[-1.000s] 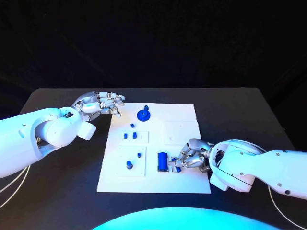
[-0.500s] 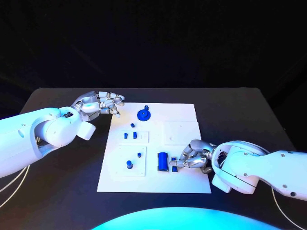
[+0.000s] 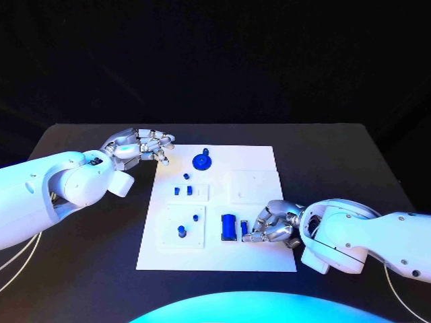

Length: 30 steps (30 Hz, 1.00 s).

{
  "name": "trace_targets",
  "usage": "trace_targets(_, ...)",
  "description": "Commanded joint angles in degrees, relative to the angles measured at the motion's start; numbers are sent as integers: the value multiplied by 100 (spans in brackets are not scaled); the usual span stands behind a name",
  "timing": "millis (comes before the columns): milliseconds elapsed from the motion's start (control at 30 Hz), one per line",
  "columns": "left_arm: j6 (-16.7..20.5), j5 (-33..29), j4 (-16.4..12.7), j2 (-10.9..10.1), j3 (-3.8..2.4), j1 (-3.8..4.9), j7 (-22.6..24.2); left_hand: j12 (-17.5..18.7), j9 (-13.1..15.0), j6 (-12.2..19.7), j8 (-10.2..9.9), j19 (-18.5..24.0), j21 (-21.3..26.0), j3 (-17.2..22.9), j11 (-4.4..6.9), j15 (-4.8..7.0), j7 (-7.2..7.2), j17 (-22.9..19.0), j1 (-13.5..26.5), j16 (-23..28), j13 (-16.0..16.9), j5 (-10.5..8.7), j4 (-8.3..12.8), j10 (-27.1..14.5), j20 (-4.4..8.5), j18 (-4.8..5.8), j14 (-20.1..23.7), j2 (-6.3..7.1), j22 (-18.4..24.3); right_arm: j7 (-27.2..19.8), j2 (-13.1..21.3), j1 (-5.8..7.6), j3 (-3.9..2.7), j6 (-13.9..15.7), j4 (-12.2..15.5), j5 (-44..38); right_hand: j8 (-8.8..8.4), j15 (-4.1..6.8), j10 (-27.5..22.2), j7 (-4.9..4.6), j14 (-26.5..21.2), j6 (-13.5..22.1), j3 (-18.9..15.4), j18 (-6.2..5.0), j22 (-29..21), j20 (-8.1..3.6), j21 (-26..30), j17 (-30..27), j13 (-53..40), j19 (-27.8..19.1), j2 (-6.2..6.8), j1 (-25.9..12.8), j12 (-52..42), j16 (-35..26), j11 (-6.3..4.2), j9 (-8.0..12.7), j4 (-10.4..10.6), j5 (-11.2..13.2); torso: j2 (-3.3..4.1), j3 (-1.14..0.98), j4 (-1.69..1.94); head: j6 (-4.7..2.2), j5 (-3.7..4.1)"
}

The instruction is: Assemble the parts on the task board

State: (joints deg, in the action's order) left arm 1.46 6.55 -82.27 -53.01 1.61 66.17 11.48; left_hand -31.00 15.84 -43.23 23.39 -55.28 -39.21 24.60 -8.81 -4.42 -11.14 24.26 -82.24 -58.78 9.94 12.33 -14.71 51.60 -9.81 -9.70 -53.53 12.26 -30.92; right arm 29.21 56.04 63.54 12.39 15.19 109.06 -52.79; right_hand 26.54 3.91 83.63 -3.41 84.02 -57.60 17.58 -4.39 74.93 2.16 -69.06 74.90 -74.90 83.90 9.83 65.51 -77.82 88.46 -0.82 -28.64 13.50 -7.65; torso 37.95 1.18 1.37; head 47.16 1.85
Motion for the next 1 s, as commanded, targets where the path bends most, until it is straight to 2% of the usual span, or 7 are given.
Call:
trace_targets(33, -84, -29, -4, 9, -4, 3, 21, -26, -8, 39, 39, -30, 23, 2, 16, -18, -168, -7, -34, -30, -6, 5, -34, -37, 1, -77, 2, 12, 6, -123, 3, -7, 2, -347, 13, 34, -24, 34, 30, -13, 530, -16, 3, 90, 1042, -23, -22, 1173, -489, 136, 1, 47, -20, 22, 11, 10, -27, -22, 3, -1, 2, -1, 6)
trace_targets(300, -88, -28, -1, 17, -4, 3, 20, -26, -8, 39, 39, -30, 23, 2, 16, -18, -168, -7, -34, -30, -6, 5, -34, -37, 1, -77, 2, 12, 6, -73, -27, -7, 2, -255, -54, 37, -25, 35, 33, -11, 532, -22, 15, 92, 1045, -23, -33, 1182, -495, 138, -10, 75, -27, 25, 10, 11, -36, -25, 7, -2, 9, 2, 9)
trace_targets(533, -95, -28, 4, 30, -4, 3, 17, -26, -8, 39, 39, -30, 23, 2, 16, -18, -168, -7, -34, -30, -6, 5, -34, -37, 1, -77, 2, 12, 6, -33, -79, -6, 2, -184, -156, 36, -30, 33, 50, -16, 533, -51, 21, 92, 1046, -22, -39, 1185, -520, 139, -90, 21, -55, 27, 14, 19, 49, -19, 5, -2, 7, 12, -1)
trace_targets(800, -96, -21, 4, 35, -4, 3, 14, -33, -15, 46, 48, -41, 39, -7, 17, -18, -167, -10, -45, -34, -10, 8, -54, -44, 0, -78, 3, 10, 17, -1, -204, -7, 2, -180, -293, -9, -36, 35, 55, -7, 532, -57, 51, 91, 1044, -22, -31, 1181, -528, 137, -149, 50, -63, 25, 8, 23, 61, -26, 2, -5, 11, 19, 0)
trace_targets(1000, -90, -20, 1, 30, -4, 3, 14, -33, -15, 46, 48, -41, 39, -7, 17, -18, -167, -10, -45, -34, -10, 8, -54, -44, 0, -78, 3, 10, 17, -14, -225, -7, 2, -83, -326, -90, -39, 38, 56, -4, 531, -57, 69, 89, 1042, -23, -22, 1175, -529, 135, -169, 80, -64, 23, 5, 24, 54, -27, 0, 1, 3, 13, -3)
